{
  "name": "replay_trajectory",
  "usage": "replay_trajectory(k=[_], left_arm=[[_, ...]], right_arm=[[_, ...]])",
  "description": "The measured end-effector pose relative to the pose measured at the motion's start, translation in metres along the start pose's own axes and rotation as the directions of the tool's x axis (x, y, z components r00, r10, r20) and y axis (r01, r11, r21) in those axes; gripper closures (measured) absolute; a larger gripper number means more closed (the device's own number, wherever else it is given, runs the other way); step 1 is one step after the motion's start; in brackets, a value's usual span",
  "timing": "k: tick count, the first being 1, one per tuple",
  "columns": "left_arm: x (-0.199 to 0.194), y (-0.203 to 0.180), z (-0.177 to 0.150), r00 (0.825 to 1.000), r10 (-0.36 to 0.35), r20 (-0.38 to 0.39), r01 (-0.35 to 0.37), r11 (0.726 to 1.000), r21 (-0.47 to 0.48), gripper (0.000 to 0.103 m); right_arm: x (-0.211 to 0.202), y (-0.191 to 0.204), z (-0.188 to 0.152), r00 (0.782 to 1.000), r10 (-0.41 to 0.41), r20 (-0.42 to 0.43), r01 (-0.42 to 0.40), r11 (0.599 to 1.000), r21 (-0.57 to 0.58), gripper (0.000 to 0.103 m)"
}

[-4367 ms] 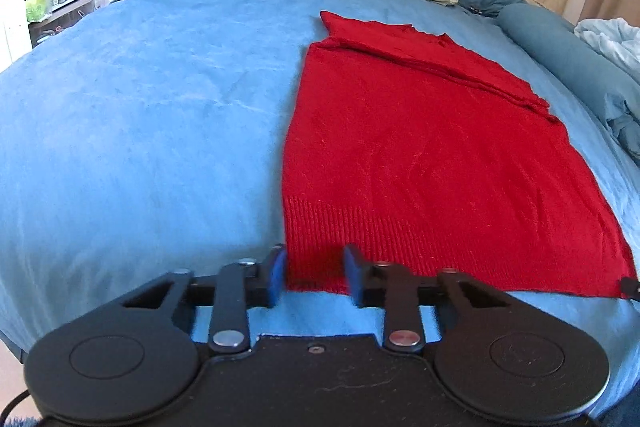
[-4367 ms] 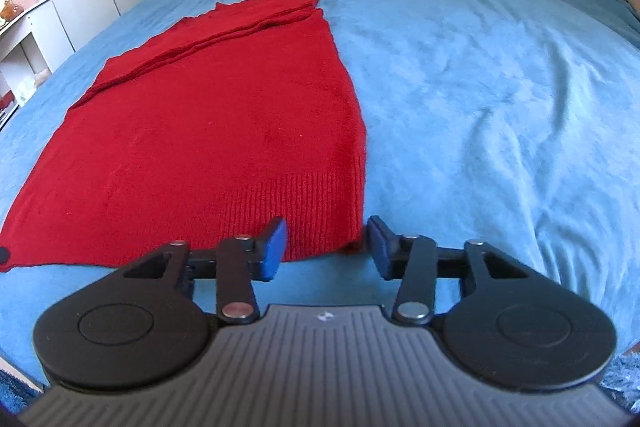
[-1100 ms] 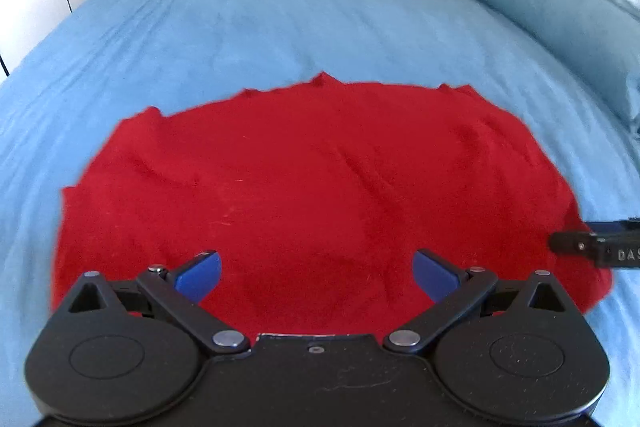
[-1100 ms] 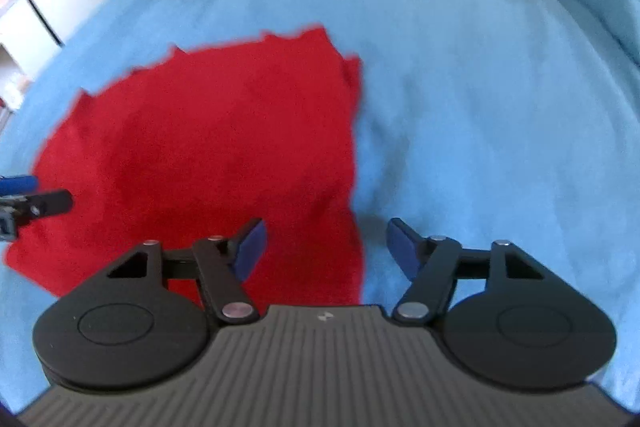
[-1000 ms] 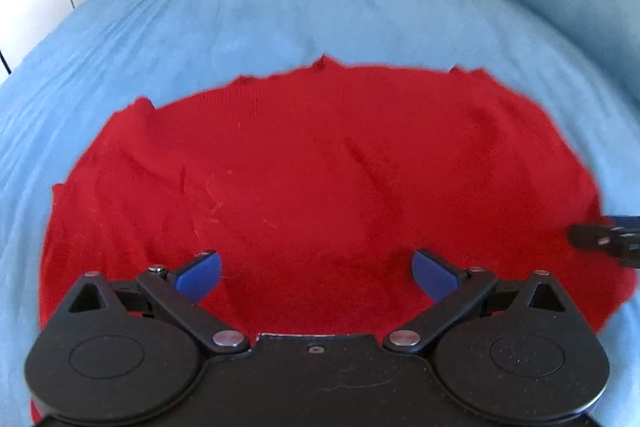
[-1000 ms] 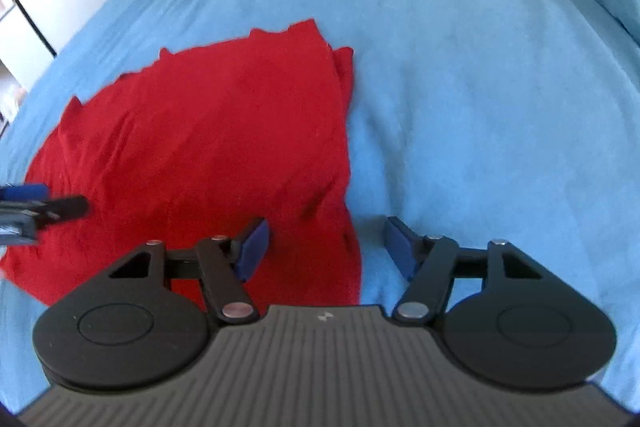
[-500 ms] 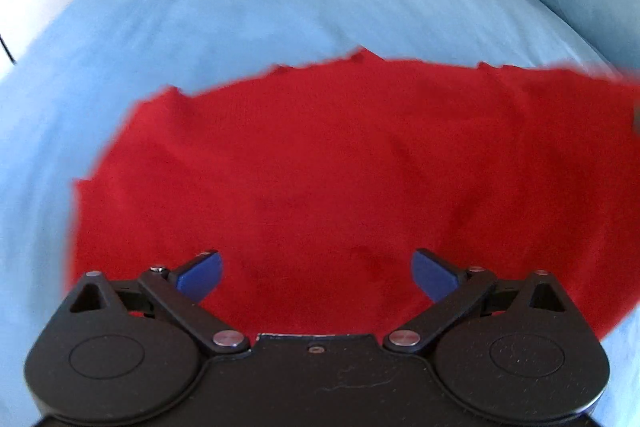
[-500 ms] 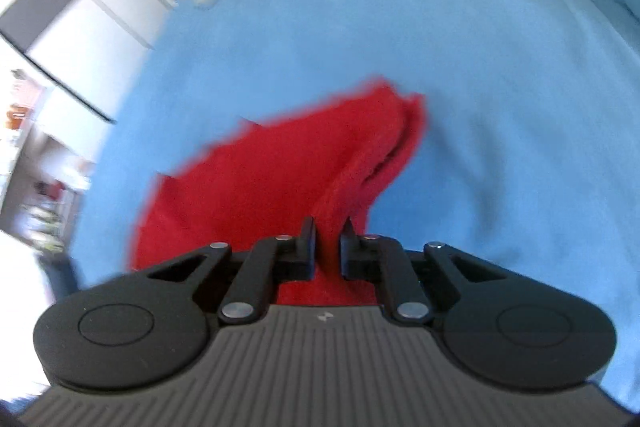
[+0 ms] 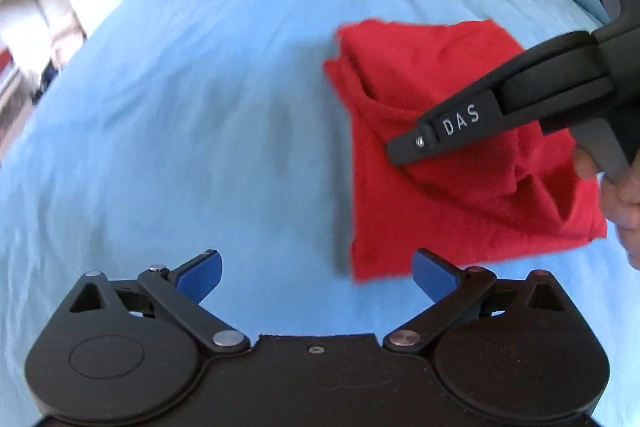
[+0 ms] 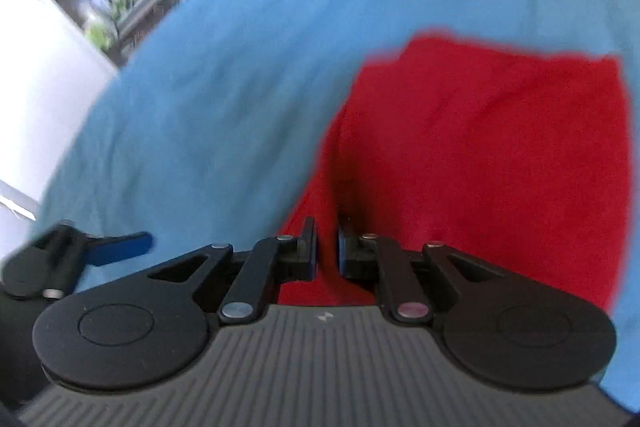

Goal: Fold small clothes

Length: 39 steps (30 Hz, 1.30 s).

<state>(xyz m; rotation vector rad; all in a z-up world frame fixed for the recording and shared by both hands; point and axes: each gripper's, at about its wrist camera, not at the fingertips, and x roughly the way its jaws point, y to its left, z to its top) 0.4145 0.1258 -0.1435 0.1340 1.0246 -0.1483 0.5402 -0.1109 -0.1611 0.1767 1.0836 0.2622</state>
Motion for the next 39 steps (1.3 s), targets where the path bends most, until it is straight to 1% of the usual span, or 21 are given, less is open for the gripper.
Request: replay_trajectory(k=[1,3,4,6,7,8,9,10,11,13,16,18,20,22,26,29,31,32,34,36,39], left_arm=[[0.000,0.004,-0.003,1.000,-0.014,-0.002,0.014,1.000,-0.015,0.000],[-0.002,0.006,-0.004,0.999,-0.043,0.008,0.043,0.999,-0.025,0.000],[-0.005,0.005,-0.004,0.998,-0.053,0.018,0.054,0.998,-0.022,0.000],[-0.013,0.002,0.000,0.996,-0.077,0.034,0.077,0.997,-0.021,0.000],[-0.018,0.000,0.003,0.994,-0.098,0.040,0.099,0.995,-0.026,0.000],[-0.021,-0.003,0.006,0.992,-0.121,0.044,0.123,0.992,-0.031,0.000],[-0.024,-0.006,0.009,0.989,-0.140,0.048,0.142,0.989,-0.033,0.000],[-0.027,-0.011,0.013,0.988,-0.148,0.055,0.150,0.988,-0.036,0.000],[-0.029,-0.015,0.016,0.986,-0.156,0.061,0.158,0.987,-0.039,0.000],[-0.031,-0.021,0.022,0.982,-0.171,0.078,0.175,0.983,-0.051,0.001],[-0.032,-0.033,0.035,0.980,-0.144,0.137,0.151,0.987,-0.045,0.002],[-0.026,-0.041,0.046,0.977,-0.160,0.141,0.169,0.984,-0.051,0.006],[-0.019,-0.045,0.055,0.974,-0.186,0.130,0.197,0.978,-0.074,0.012],[-0.011,-0.047,0.062,0.974,-0.186,0.126,0.200,0.974,-0.108,0.013],[0.008,-0.031,0.062,0.987,-0.131,0.090,0.147,0.965,-0.218,0.026],[0.018,-0.016,0.045,0.997,-0.055,0.053,0.065,0.975,-0.213,0.026],[0.033,-0.006,0.031,1.000,-0.006,0.008,0.008,0.981,-0.195,0.026],[0.040,-0.001,0.026,1.000,-0.007,-0.006,0.006,0.981,-0.196,0.025],[0.043,0.007,0.017,0.999,-0.036,0.011,0.037,0.979,-0.201,0.023],[0.043,0.004,0.022,0.999,-0.026,0.019,0.029,0.986,-0.167,0.023],[0.029,0.004,0.026,0.998,-0.026,0.054,0.035,0.987,-0.160,0.024]], right_arm=[[0.002,0.004,-0.002,1.000,-0.010,0.013,0.010,1.000,-0.011,0.067],[-0.007,0.009,0.001,0.999,0.010,0.044,-0.009,1.000,-0.027,0.048],[-0.018,0.010,0.003,0.997,0.032,0.070,-0.030,0.999,-0.031,0.035],[-0.052,0.007,0.008,0.986,0.065,0.151,-0.058,0.997,-0.048,0.032],[-0.069,0.004,0.011,0.979,0.069,0.191,-0.060,0.997,-0.052,0.028],[-0.090,-0.001,0.013,0.971,0.051,0.233,-0.042,0.998,-0.044,0.019],[-0.112,-0.009,0.011,0.961,0.011,0.275,-0.003,1.000,-0.029,0.013],[-0.127,-0.016,0.010,0.953,-0.025,0.302,0.031,0.999,-0.014,0.003],[-0.142,-0.024,0.001,0.945,-0.068,0.321,0.071,0.997,0.004,0.001],[-0.158,-0.041,-0.023,0.937,-0.151,0.316,0.146,0.988,0.038,0.001],[-0.156,-0.064,-0.069,0.939,-0.239,0.247,0.227,0.971,0.079,0.001],[-0.147,-0.074,-0.100,0.941,-0.273,0.198,0.253,0.960,0.120,0.001],[-0.140,-0.081,-0.123,0.943,-0.285,0.174,0.258,0.953,0.160,0.002],[-0.134,-0.085,-0.139,0.940,-0.299,0.166,0.265,0.943,0.200,0.002],[-0.124,-0.083,-0.144,0.937,-0.301,0.177,0.253,0.934,0.253,0.002],[-0.118,-0.075,-0.152,0.928,-0.320,0.190,0.277,0.935,0.221,0.002],[-0.102,-0.075,-0.158,0.924,-0.329,0.196,0.295,0.937,0.186,0.002],[-0.097,-0.073,-0.163,0.920,-0.337,0.199,0.307,0.936,0.171,0.003],[-0.089,-0.073,-0.167,0.916,-0.351,0.194,0.327,0.933,0.147,0.004],[-0.088,-0.073,-0.168,0.912,-0.363,0.190,0.340,0.930,0.142,0.004],[-0.091,-0.074,-0.169,0.906,-0.365,0.216,0.338,0.929,0.151,0.004]])
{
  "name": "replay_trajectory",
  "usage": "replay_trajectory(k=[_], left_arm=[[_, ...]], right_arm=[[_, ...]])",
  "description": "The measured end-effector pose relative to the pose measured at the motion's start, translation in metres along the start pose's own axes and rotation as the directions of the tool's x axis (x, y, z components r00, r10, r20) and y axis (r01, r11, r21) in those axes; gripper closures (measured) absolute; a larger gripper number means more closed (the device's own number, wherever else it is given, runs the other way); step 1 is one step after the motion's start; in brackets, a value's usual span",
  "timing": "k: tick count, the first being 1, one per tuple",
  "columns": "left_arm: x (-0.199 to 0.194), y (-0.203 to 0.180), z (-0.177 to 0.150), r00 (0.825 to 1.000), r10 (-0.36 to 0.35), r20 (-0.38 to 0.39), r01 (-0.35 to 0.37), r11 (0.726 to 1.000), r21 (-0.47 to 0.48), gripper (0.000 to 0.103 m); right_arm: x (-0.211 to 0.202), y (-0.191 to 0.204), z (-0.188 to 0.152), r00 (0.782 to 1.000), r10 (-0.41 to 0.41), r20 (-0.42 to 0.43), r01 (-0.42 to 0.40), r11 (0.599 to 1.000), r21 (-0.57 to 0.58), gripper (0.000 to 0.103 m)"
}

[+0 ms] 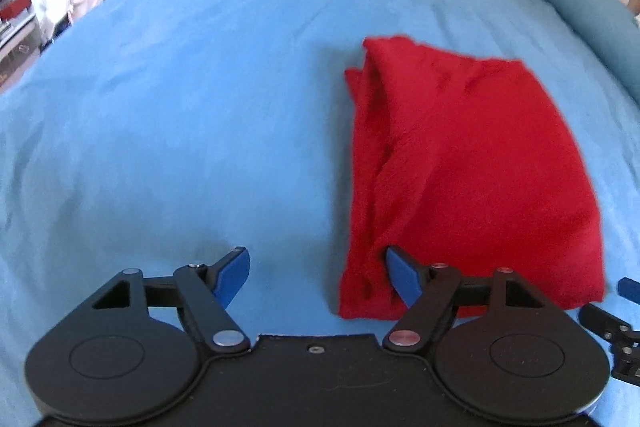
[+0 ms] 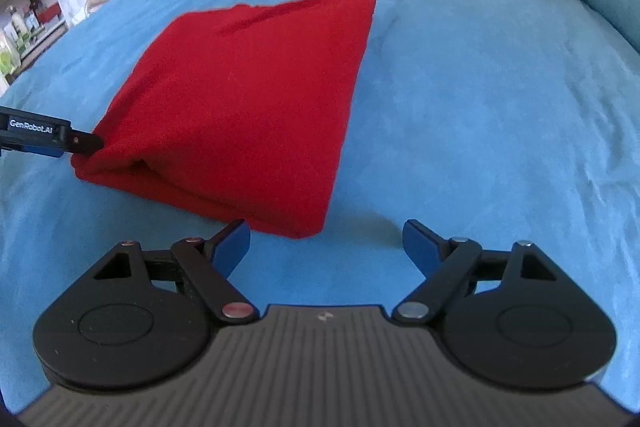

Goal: Fold small clothes

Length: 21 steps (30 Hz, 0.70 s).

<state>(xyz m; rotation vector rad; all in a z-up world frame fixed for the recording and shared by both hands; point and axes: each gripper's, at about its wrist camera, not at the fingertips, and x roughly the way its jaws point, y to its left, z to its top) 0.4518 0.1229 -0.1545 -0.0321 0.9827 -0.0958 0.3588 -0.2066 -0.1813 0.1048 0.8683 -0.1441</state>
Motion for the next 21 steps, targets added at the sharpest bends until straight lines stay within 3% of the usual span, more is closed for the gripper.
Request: replay_trajectory(k=[6,10,12,15,17,21], left_arm=[[-0.006,-0.011,0.001,1.000,-0.004,0.010,0.003,0.999,0.046,0.024],[0.001,-0.013,0.003,1.000,0.000,0.003,0.000,0.999,0.042,0.024],[0.005,-0.015,0.003,1.000,0.011,-0.004,-0.011,0.998,0.056,0.024],[0.005,-0.015,-0.007,0.999,0.031,-0.020,-0.029,0.994,0.109,0.022],[0.008,-0.015,-0.014,0.999,0.035,-0.020,-0.031,0.989,0.146,0.021],[0.011,-0.005,-0.030,0.999,0.051,-0.013,-0.048,0.983,0.176,0.013]], right_arm=[[0.005,0.003,0.006,0.999,0.047,0.001,-0.047,0.999,0.003,0.004],[0.016,0.009,0.006,1.000,0.000,-0.028,-0.001,0.999,-0.043,0.011],[0.015,0.003,0.006,1.000,-0.020,-0.011,0.020,1.000,-0.011,0.013],[0.008,-0.014,0.005,0.993,-0.120,0.020,0.118,0.991,0.064,0.013],[0.009,-0.031,0.000,0.996,-0.087,0.006,0.085,0.985,0.151,0.014],[0.012,-0.037,-0.002,0.997,-0.076,0.003,0.075,0.986,0.147,0.014]])
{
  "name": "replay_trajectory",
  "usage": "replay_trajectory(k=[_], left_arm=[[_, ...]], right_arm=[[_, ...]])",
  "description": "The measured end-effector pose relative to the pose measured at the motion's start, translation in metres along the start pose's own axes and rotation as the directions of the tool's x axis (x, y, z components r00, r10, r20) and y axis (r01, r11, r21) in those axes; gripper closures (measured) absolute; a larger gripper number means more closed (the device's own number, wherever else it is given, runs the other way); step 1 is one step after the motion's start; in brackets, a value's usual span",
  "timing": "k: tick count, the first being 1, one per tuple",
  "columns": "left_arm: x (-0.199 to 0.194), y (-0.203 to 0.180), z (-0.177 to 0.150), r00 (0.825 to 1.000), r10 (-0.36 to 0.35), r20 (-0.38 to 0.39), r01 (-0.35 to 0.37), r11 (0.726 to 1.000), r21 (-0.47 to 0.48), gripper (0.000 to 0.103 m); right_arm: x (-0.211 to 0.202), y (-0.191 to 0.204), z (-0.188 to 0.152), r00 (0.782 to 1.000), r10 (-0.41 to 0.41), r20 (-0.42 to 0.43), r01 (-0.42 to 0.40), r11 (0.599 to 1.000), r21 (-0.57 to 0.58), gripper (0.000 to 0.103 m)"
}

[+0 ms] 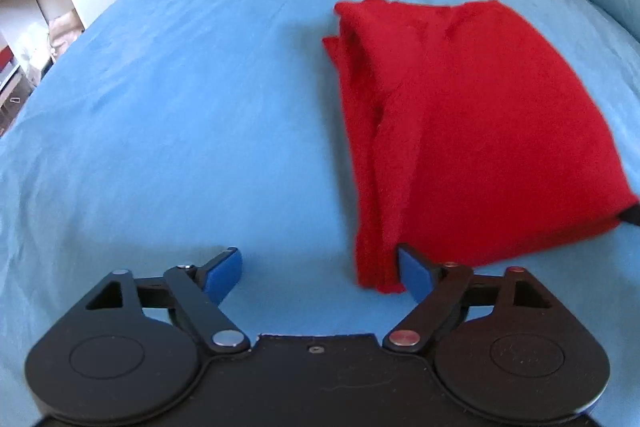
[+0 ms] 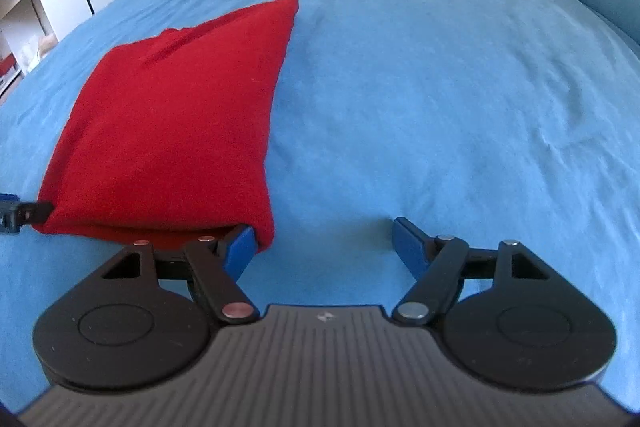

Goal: Fold small clothes

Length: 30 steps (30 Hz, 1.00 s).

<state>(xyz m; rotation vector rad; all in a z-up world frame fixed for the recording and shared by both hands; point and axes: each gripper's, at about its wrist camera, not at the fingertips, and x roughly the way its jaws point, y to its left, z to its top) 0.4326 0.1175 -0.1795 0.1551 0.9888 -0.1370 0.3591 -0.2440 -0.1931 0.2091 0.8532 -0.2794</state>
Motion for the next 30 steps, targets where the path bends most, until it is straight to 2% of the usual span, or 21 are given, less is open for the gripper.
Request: replay_trajectory(k=[3,6,7,8,10,13,16,17,18,20,21,23,24,25,27,28,29,30], left_arm=[[-0.004,0.005,0.002,1.000,-0.029,-0.008,0.029,0.999,-0.016,0.014],[-0.026,0.005,0.012,0.999,-0.037,0.011,0.037,0.999,0.000,0.015],[-0.037,0.004,0.018,0.999,-0.038,0.033,0.037,0.999,0.018,0.014],[-0.046,0.003,0.024,0.998,-0.043,0.053,0.041,0.998,0.038,0.010],[-0.058,0.003,0.043,0.993,-0.072,0.092,0.065,0.995,0.077,0.000],[-0.050,0.006,0.075,0.982,-0.168,0.084,0.160,0.982,0.103,0.000],[-0.011,0.015,0.098,0.962,-0.271,0.021,0.270,0.962,0.035,0.000],[0.005,0.019,0.103,0.953,-0.301,0.002,0.301,0.953,-0.012,0.003],[0.019,0.024,0.106,0.942,-0.335,-0.013,0.333,0.940,-0.070,0.010],[0.045,0.032,0.111,0.915,-0.401,-0.040,0.388,0.904,-0.178,0.020],[0.054,0.033,0.112,0.906,-0.420,-0.045,0.403,0.892,-0.205,0.022],[0.066,0.025,0.117,0.910,-0.411,-0.058,0.391,0.895,-0.215,0.022],[0.069,0.022,0.118,0.906,-0.419,-0.059,0.399,0.891,-0.215,0.023],[0.071,0.020,0.118,0.900,-0.431,-0.056,0.411,0.886,-0.215,0.027],[0.074,0.015,0.119,0.894,-0.444,-0.061,0.421,0.880,-0.221,0.044],[0.076,0.012,0.121,0.892,-0.447,-0.061,0.424,0.877,-0.224,0.048],[0.075,0.009,0.122,0.892,-0.447,-0.060,0.424,0.877,-0.226,0.057],[0.075,0.007,0.124,0.892,-0.448,-0.059,0.425,0.877,-0.226,0.065]], right_arm=[[-0.002,0.006,0.003,1.000,0.007,-0.027,-0.009,0.997,-0.076,0.013],[-0.017,0.002,0.014,0.994,0.085,-0.062,-0.091,0.989,-0.114,0.012],[-0.026,-0.002,0.020,0.991,0.116,-0.059,-0.123,0.986,-0.116,0.008],[-0.032,-0.005,0.025,0.988,0.146,-0.059,-0.152,0.982,-0.111,0.002],[-0.040,-0.015,0.044,0.974,0.219,-0.059,-0.223,0.971,-0.081,0.000],[-0.031,-0.023,0.082,0.951,0.302,-0.064,-0.304,0.953,-0.017,0.000],[-0.001,-0.024,0.113,0.932,0.353,-0.086,-0.348,0.935,0.069,0.000],[0.013,-0.023,0.120,0.922,0.376,-0.094,-0.367,0.925,0.097,0.000],[0.031,-0.021,0.127,0.915,0.388,-0.113,-0.375,0.919,0.122,0.000],[0.062,-0.017,0.135,0.912,0.381,-0.149,-0.359,0.920,0.157,0.000],[0.075,-0.015,0.136,0.904,0.393,-0.167,-0.363,0.914,0.180,0.000],[0.095,-0.012,0.136,0.883,0.431,-0.187,-0.388,0.893,0.228,0.000],[0.100,-0.012,0.136,0.876,0.442,-0.195,-0.394,0.887,0.239,0.000],[0.104,-0.010,0.134,0.875,0.439,-0.202,-0.390,0.888,0.243,0.003],[0.110,-0.006,0.131,0.868,0.453,-0.204,-0.401,0.881,0.250,0.017],[0.112,-0.004,0.131,0.860,0.466,-0.208,-0.411,0.874,0.258,0.032],[0.116,-0.001,0.131,0.852,0.478,-0.214,-0.418,0.866,0.273,0.034],[0.115,0.000,0.130,0.856,0.474,-0.207,-0.412,0.867,0.279,0.037]])
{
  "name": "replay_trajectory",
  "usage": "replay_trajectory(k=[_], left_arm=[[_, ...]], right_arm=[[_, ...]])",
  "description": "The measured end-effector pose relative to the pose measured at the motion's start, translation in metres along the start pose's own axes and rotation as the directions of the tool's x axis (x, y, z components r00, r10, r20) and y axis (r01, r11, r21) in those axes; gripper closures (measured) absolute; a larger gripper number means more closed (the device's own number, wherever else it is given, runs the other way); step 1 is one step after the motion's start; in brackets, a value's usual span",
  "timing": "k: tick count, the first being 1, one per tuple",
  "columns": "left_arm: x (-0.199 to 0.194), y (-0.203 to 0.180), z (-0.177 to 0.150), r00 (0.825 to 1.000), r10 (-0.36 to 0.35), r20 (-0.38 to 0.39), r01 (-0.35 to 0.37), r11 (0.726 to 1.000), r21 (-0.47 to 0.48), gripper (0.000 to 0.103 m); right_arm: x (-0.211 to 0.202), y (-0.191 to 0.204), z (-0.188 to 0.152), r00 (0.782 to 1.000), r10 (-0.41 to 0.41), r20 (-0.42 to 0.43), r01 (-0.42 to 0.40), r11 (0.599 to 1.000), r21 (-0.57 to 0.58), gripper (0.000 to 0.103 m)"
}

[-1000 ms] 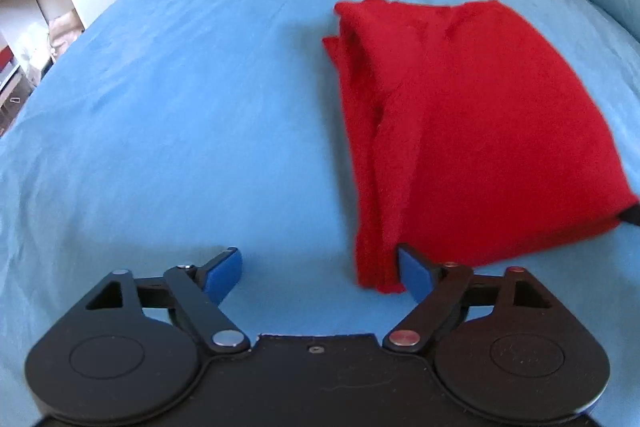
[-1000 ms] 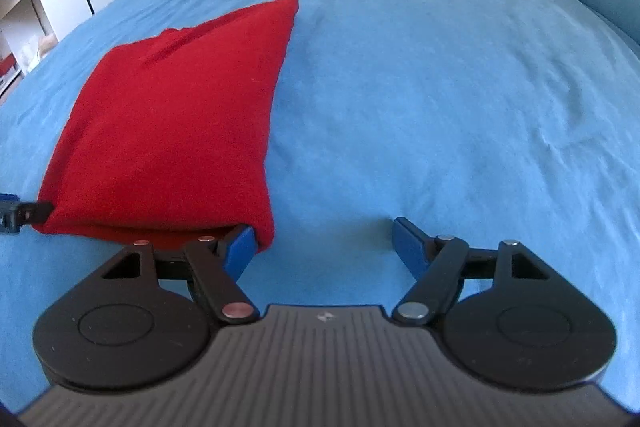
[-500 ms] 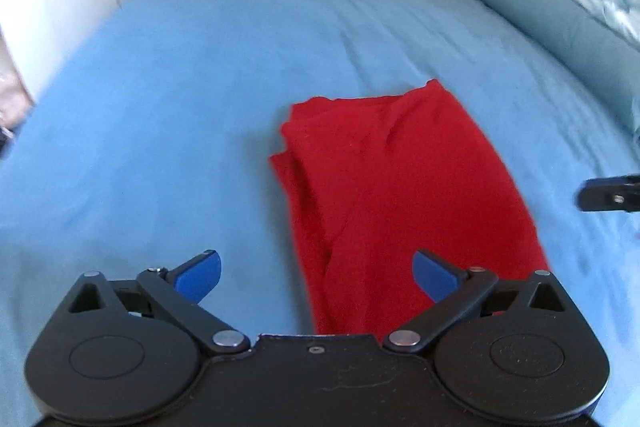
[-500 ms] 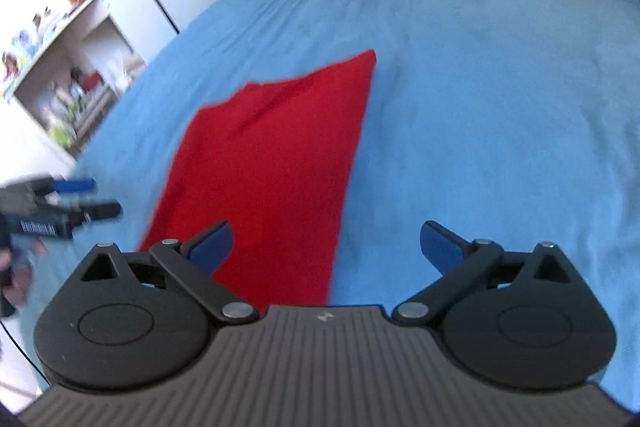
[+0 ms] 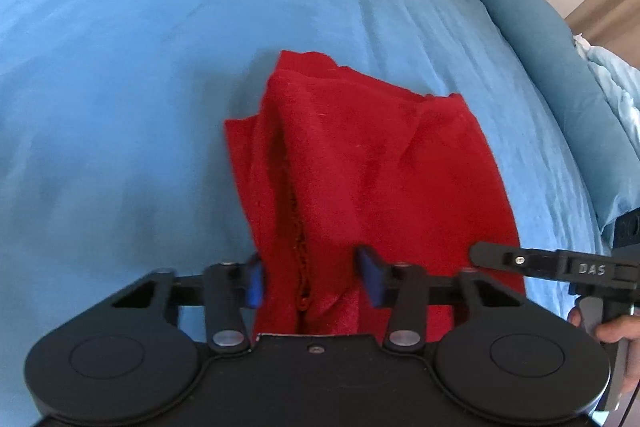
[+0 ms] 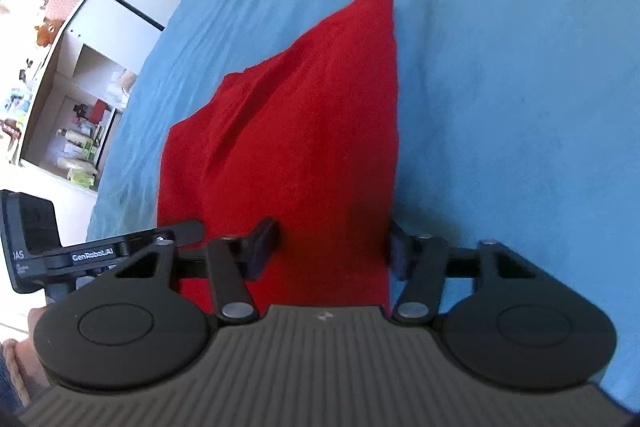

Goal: Fold small clothes

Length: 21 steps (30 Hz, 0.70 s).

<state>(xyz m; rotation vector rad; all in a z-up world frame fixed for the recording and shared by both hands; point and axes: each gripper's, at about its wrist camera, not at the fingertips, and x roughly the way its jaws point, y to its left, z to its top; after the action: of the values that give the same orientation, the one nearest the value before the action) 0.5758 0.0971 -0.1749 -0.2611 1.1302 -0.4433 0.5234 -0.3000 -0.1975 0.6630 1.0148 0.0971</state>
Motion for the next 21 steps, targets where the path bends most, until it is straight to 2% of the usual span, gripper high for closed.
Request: replay_trajectory(k=[2,4,9,12,14,17,21], left_arm=[[-0.004,-0.003,0.001,1.000,0.018,0.007,-0.018,1.000,0.007,0.074],[-0.012,-0.010,0.002,0.999,0.034,0.023,-0.034,0.999,0.025,0.077],[-0.041,-0.037,-0.010,0.997,0.038,0.065,-0.041,0.998,0.050,0.079],[-0.065,-0.066,-0.037,0.996,0.027,0.087,-0.032,0.998,0.059,0.079],[-0.074,-0.088,-0.060,0.996,0.018,0.083,-0.024,0.997,0.068,0.079],[-0.078,-0.121,-0.102,0.997,0.058,0.058,-0.063,0.994,0.093,0.079],[-0.062,-0.150,-0.158,0.995,0.096,0.017,-0.097,0.992,0.086,0.079]], right_arm=[[-0.003,0.004,0.000,1.000,-0.009,0.014,0.009,1.000,-0.007,0.056],[-0.009,0.008,0.001,0.999,-0.014,0.037,0.014,1.000,-0.016,0.062],[-0.044,0.029,-0.002,0.997,0.020,0.080,-0.015,0.998,-0.057,0.065],[-0.083,0.032,-0.015,0.995,0.043,0.091,-0.038,0.998,-0.056,0.065],[-0.113,0.029,-0.032,0.995,0.034,0.092,-0.028,0.998,-0.061,0.065],[-0.156,0.018,-0.068,0.997,-0.006,0.079,0.011,0.998,-0.064,0.065],[-0.182,-0.006,-0.120,0.996,-0.075,0.048,0.076,0.997,-0.026,0.064]])
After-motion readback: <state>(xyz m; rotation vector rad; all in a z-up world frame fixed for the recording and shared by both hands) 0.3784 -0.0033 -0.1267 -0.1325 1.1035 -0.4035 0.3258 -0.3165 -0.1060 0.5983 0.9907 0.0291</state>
